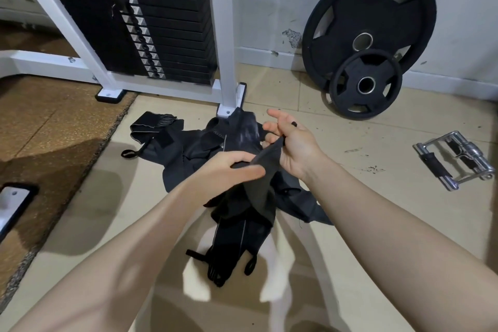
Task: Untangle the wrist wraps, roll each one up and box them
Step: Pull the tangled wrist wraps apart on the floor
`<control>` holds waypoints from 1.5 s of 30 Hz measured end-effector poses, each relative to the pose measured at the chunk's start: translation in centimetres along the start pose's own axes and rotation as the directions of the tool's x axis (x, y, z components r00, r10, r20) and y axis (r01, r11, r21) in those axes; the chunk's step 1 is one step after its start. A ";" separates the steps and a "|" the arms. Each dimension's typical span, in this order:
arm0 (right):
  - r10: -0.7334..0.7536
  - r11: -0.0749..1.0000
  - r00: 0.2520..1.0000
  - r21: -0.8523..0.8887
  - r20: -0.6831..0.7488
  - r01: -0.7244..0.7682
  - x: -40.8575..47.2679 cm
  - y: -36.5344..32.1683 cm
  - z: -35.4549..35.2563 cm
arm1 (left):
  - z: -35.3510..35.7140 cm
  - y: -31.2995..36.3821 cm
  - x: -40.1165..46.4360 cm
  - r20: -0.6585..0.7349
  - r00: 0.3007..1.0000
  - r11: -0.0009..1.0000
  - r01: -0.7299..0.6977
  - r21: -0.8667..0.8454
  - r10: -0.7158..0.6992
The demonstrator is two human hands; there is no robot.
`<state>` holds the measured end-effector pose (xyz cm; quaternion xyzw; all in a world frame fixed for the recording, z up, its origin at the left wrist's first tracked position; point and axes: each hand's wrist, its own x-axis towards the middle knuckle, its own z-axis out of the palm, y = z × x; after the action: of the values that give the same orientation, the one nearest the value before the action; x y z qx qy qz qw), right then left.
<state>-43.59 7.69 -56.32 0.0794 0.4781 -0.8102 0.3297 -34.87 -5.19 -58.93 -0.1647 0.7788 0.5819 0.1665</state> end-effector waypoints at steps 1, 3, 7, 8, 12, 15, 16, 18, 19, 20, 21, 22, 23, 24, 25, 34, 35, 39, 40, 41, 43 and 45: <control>-0.001 0.999 1.000 0.050 -0.006 0.002 0.1 0.1 0.3 | 0.4 -0.2 -0.3 -0.036 0.999 0.996 -0.031 0.078 0.034; -0.018 0.991 1.000 0.131 0.014 0.016 0.2 0.0 0.5 | 1.1 -0.2 -1.2 -0.201 0.976 0.994 -0.063 0.092 0.080; -0.034 0.973 0.988 -0.219 0.150 0.067 0.2 -0.1 -0.9 | 0.9 0.1 -1.7 -0.325 0.946 0.865 -0.163 -0.475 0.000; 0.030 0.908 0.981 -0.416 0.194 0.055 0.0 0.3 -1.5 | 0.6 0.2 -1.6 -0.308 0.951 0.792 -0.163 -0.589 -0.034; 0.304 0.632 0.917 -0.775 0.256 0.007 -0.3 2.3 -4.4 | -1.0 1.4 -2.1 -0.337 0.941 0.664 -0.232 -0.711 -0.032; 0.357 0.481 0.903 -0.876 0.240 0.043 -0.4 2.6 -5.5 | -1.9 1.6 -2.3 -0.486 0.863 0.580 -0.327 -0.746 -0.138; 0.347 0.389 0.912 -0.919 0.218 0.072 -0.5 2.6 -5.9 | -2.2 1.2 -2.3 -0.528 0.828 0.526 -0.369 -0.766 -0.189; 0.364 0.248 0.907 -0.961 0.211 0.124 -0.1 2.9 -7.0 | -2.8 0.6 -2.3 -0.567 0.782 0.444 -0.425 -0.789 -0.258; 0.390 0.245 0.891 -0.959 0.233 0.143 0.2 3.1 -7.6 | -3.1 0.2 -2.1 -0.575 0.774 0.438 -0.435 -0.787 -0.265; 0.387 0.272 0.891 -0.953 0.236 0.135 0.5 3.2 -8.2 | -3.6 -0.5 -1.6 -0.572 0.772 0.463 -0.413 -0.784 -0.279; 0.369 0.337 0.902 -0.937 0.224 0.095 0.3 3.0 -8.2 | -3.9 -1.1 -1.2 -0.556 0.770 0.533 -0.342 -0.773 -0.312; 0.316 0.446 0.928 -0.894 0.196 0.037 0.0 2.7 -7.7 | -4.2 -1.8 -0.7 -0.541 0.764 0.642 -0.224 -0.734 -0.352; 0.253 0.558 0.952 -0.830 0.172 0.002 -0.3 2.3 -7.2 | -4.3 -2.4 -0.3 -0.534 0.748 0.737 -0.090 -0.669 -0.394; 0.180 0.663 0.974 -0.749 0.134 -0.020 -0.2 2.1 -6.7 | -4.3 -3.1 0.0 -0.550 0.728 0.818 0.026 -0.575 -0.410; 0.108 0.744 0.991 -0.667 0.079 -0.028 -0.2 1.8 -6.1 | -3.9 -3.3 0.0 -0.596 0.704 0.890 0.115 -0.441 -0.386; 0.322 0.927 0.944 -0.182 -0.070 -0.329 -1.2 0.7 -1.1 | 1.2 -2.7 -2.2 -0.086 0.955 0.912 -0.242 0.331 0.284; 0.369 0.917 0.928 -0.140 -0.054 -0.373 -1.6 0.7 -1.0 | 1.3 -2.9 -2.3 -0.061 0.953 0.906 -0.262 0.334 0.298; 0.409 0.911 0.912 0.046 0.024 -0.409 -2.2 0.9 -1.5 | 1.1 -3.5 -3.1 -0.075 0.918 0.906 -0.367 0.211 0.390; 0.399 0.913 0.916 0.078 0.034 -0.401 -2.3 1.1 -1.6 | 1.3 -3.3 -3.4 -0.113 0.908 0.903 -0.377 0.206 0.405; 0.399 0.909 0.915 0.110 0.053 -0.403 -2.5 1.3 -1.5 | 1.5 -3.2 -3.5 -0.204 0.891 0.908 -0.368 0.202 0.406; 0.400 0.912 0.909 0.049 0.115 -0.407 -2.9 1.8 -1.3 | 1.6 -2.5 -3.4 -0.460 0.833 0.951 -0.276 0.136 0.308; 0.389 0.920 0.907 -0.130 0.162 -0.371 -3.4 2.1 -1.0 | 1.3 -2.0 -3.1 -0.603 0.768 0.974 -0.207 0.087 0.217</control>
<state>-39.87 9.39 -56.91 0.0798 0.4592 -0.7104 0.5273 -31.08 -4.30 -59.61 -0.2530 0.8087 0.5069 -0.1584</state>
